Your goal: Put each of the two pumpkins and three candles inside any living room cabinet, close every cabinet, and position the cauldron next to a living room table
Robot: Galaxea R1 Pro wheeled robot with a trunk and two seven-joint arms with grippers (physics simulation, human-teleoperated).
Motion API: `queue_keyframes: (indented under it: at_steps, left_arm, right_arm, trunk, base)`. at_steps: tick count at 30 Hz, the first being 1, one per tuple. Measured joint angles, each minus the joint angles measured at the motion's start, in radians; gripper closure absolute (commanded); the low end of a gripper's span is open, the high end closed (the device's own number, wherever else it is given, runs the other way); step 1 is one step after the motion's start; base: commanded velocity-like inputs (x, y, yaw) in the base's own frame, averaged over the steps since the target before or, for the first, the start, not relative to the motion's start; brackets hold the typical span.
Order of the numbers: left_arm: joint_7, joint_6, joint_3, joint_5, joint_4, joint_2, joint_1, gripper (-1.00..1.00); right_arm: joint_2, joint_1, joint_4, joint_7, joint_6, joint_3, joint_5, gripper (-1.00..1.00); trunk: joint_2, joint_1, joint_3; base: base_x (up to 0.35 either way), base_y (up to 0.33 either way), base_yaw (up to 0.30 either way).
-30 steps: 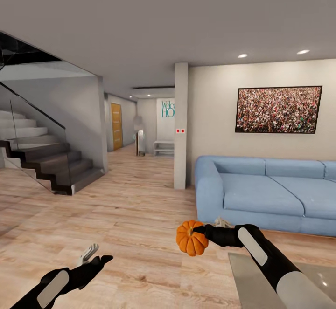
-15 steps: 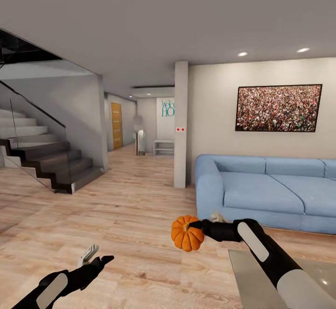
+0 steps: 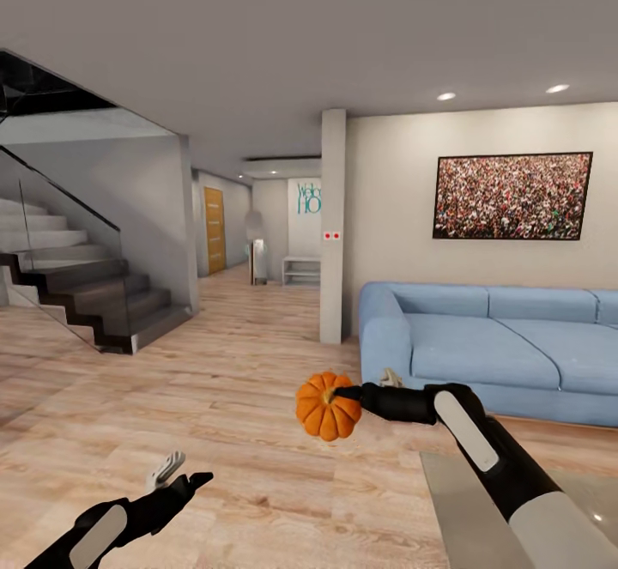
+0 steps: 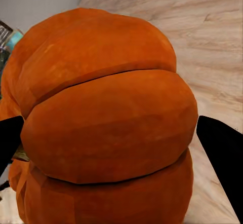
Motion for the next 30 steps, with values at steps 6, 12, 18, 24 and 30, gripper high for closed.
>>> queue_keyframes:
  at_steps: [6, 12, 18, 24, 30]
  left_arm:
    - [-0.001, -0.017, -0.018, 0.000, 0.000, -0.001, 0.000, -1.00]
    - [-0.019, -0.038, -0.034, -0.001, 0.000, 0.000, 0.000, -1.00]
    - [-0.020, -0.041, -0.035, -0.001, 0.000, -0.001, 0.000, -1.00]
    - [-0.020, -0.043, -0.036, -0.001, 0.000, -0.001, 0.001, -1.00]
    - [-0.021, -0.044, -0.047, -0.021, 0.000, -0.001, 0.000, -1.00]
  right_arm:
    - [-0.039, 0.024, -0.209, 0.135, 0.033, -0.048, -0.094, 1.00]
    - [-0.107, 0.149, -0.398, 0.212, 0.020, -0.181, -0.193, 1.00]
    - [-0.115, 0.194, -0.413, 0.309, 0.024, -0.269, -0.191, 1.00]
    - [-0.122, 0.198, -0.396, 0.320, 0.025, -0.300, -0.192, 1.00]
    - [-0.121, 0.198, -0.384, 0.326, 0.026, -0.308, -0.189, 1.00]
  trunk:
    - [-0.042, 0.023, -0.019]
    - [-0.084, 0.046, -0.038]
    - [-0.126, 0.069, -0.057]
    - [-0.168, 0.092, -0.075]
    - [-0.210, 0.115, -0.094]
  base:
    - [0.000, 0.000, 0.000]
    - [0.000, 0.000, 0.000]
    - [0.000, 0.000, 0.000]
    - [0.000, 0.000, 0.000]
    - [0.000, 0.000, 0.000]
